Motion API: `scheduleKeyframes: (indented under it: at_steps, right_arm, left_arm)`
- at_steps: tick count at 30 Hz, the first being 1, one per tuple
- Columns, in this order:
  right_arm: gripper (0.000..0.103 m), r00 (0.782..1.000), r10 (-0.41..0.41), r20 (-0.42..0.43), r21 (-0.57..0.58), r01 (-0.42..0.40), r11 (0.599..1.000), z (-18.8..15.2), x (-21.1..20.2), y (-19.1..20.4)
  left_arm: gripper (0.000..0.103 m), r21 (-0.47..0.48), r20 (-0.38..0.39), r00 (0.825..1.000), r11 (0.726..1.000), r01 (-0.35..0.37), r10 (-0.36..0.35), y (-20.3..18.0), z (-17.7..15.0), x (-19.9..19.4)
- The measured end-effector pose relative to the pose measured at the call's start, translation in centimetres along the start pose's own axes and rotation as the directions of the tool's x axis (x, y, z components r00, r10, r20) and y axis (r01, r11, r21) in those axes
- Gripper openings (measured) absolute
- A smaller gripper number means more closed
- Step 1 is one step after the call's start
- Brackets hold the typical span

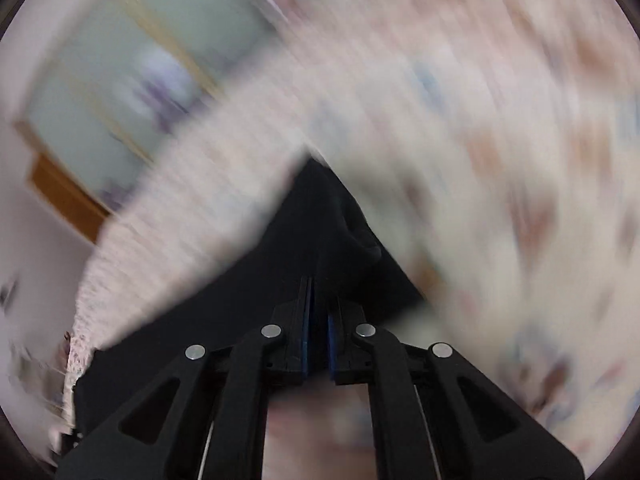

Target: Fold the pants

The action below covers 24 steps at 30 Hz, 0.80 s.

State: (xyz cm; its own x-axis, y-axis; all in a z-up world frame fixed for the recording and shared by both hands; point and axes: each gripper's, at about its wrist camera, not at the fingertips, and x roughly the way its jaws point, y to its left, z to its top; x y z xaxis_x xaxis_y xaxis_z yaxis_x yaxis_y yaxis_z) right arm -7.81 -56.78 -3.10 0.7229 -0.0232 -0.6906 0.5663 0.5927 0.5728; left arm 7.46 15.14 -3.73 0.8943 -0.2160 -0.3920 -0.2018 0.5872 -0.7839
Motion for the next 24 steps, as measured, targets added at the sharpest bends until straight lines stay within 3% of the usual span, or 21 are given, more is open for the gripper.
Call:
scheduleKeyframes:
  at_steps: [2, 5, 7, 9, 13, 15, 18, 21, 24]
  right_arm:
    - [0.006, 0.996, 0.081, 0.050, 0.035, -0.082, 0.996, -0.8, -0.6, -1.5]
    - [0.015, 0.995, 0.072, 0.070, 0.023, -0.073, 0.997, -1.1, -1.4, -1.2]
    - [0.039, 0.993, 0.085, 0.081, 0.016, -0.086, 0.996, -1.5, -2.1, -1.3]
    - [0.050, 0.988, 0.106, 0.111, 0.000, -0.106, 0.994, -2.1, -3.0, -1.3]
    - [0.057, 0.964, 0.123, 0.234, -0.090, -0.105, 0.990, -3.9, -5.6, -0.6]
    - [0.065, 0.937, 0.181, 0.299, -0.118, -0.152, 0.981, -4.5, -6.7, -0.5]
    - [0.068, 0.910, 0.236, 0.342, -0.131, -0.202, 0.970, -4.9, -7.4, -1.0]
    - [0.068, 0.919, 0.223, 0.324, -0.115, -0.196, 0.974, -4.6, -6.6, -1.1]
    - [0.070, 0.923, 0.227, 0.311, -0.128, -0.196, 0.972, -4.9, -6.5, -1.2]
  left_arm:
    - [0.057, 0.008, -0.004, 1.000, 1.000, 0.005, -0.005, -0.1, 0.0, 0.0]
    - [0.065, 0.022, -0.022, 0.999, 0.999, 0.028, -0.028, -0.5, 0.0, 0.1]
    - [0.070, 0.027, -0.056, 0.997, 0.998, 0.051, -0.050, -0.7, 0.3, 0.0]
    - [0.076, 0.018, -0.094, 0.993, 0.997, 0.075, -0.073, -0.7, 0.8, -0.2]
    - [0.080, -0.023, -0.153, 0.978, 0.990, 0.137, -0.139, 0.3, 3.4, -1.5]
    - [0.089, -0.046, -0.133, 0.976, 0.985, 0.166, -0.171, 1.3, 4.9, -2.5]
    - [0.090, -0.102, -0.073, 0.973, 0.972, 0.213, -0.220, 3.2, 7.3, -4.1]
    - [0.091, -0.127, -0.101, 0.973, 0.973, 0.192, -0.205, 4.1, 9.3, -3.7]
    - [0.091, -0.167, -0.223, 0.960, 0.977, 0.133, -0.169, 5.0, 10.8, -1.4]
